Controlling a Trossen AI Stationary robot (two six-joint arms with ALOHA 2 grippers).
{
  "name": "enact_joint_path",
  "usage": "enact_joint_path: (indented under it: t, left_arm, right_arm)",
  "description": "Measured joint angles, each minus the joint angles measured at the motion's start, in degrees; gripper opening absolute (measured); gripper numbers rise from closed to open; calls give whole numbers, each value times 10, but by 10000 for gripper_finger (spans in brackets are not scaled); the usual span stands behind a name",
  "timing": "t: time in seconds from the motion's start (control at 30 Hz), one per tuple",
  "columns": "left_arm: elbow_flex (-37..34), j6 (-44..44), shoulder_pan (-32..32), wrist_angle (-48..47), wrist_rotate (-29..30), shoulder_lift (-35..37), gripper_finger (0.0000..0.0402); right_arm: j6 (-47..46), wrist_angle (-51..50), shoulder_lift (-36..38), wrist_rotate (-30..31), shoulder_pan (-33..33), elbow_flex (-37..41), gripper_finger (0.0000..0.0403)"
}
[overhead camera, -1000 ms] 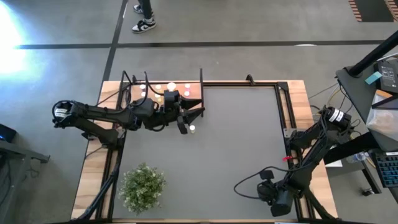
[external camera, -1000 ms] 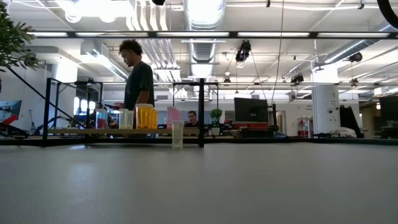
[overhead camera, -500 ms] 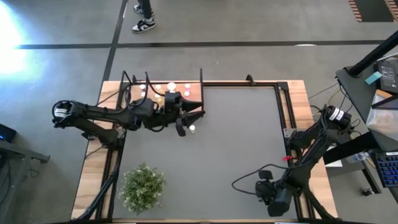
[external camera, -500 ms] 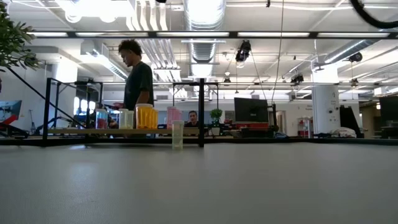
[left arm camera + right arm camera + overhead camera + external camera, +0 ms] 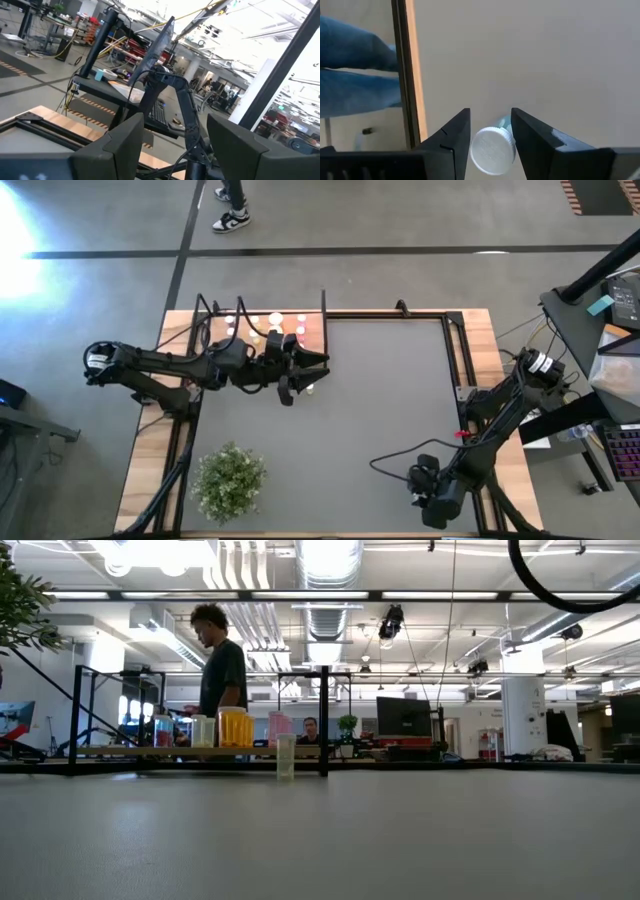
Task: Pick and place medicine bottles onto shelf by color
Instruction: Move the blue pill bottle to the middle left of the table
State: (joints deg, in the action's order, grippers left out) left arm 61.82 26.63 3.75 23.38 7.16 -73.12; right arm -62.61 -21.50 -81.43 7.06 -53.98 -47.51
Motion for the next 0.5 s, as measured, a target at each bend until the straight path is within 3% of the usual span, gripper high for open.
enact_joint_path:
  t: [0.5]
  left_arm:
    - [0,0,0,0,0,0,203]
  right_arm:
    - [23,25,-1,-35,0,0,132]
